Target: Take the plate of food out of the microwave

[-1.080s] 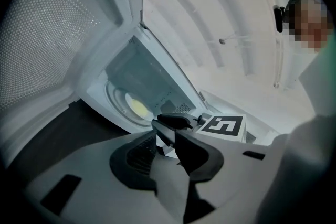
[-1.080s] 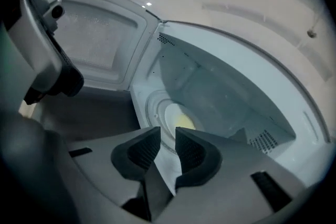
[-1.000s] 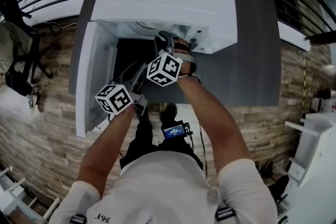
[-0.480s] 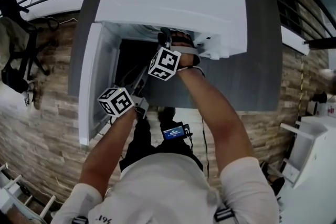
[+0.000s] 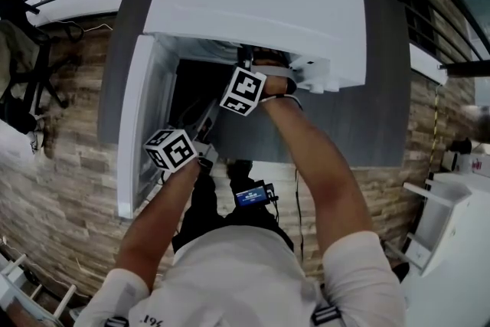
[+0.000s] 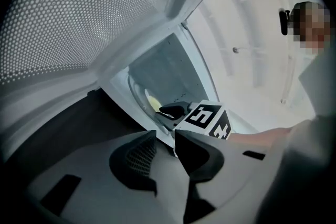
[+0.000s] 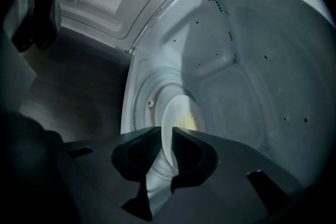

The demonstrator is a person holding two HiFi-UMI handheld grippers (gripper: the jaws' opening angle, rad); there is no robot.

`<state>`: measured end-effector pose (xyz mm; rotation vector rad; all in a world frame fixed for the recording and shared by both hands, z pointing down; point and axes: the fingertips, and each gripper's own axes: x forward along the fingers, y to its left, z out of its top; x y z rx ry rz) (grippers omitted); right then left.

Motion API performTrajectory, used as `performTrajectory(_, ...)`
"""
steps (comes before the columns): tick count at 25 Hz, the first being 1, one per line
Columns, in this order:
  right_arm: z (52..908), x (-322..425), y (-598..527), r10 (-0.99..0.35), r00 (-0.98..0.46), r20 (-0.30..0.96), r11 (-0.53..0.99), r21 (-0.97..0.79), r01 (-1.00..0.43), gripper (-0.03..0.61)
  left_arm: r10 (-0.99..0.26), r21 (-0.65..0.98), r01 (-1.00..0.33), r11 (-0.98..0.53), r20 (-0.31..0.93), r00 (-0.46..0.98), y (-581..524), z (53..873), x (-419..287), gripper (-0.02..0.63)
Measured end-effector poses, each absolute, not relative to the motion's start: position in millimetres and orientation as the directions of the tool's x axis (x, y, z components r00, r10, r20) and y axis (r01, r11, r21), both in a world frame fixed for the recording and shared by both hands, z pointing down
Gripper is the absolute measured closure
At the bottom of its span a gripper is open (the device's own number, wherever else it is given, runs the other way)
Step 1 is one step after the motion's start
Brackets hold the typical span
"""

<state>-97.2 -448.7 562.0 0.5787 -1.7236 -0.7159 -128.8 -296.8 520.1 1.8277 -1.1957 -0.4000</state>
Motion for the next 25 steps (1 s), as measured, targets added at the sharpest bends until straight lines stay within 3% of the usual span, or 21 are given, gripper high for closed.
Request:
performTrajectory(2, 563.9, -96.6, -449.0, -0.699, -0.242, 0.673, 0.691, 0.723, 0.015, 0.546, -0.855, 0.813, -0.565, -0.139, 0.189, 0.483, -297.6, 519.9, -129.1, 0.522)
performTrajectory(25, 551.1, -87.0, -389.7, -0.704, -0.388, 0.595, 0.627, 0.777, 0.054, 0.557, -0.842, 0.871, -0.481, -0.097, 0.186, 0.507, -325.7, 536.5, -120.3, 0.522)
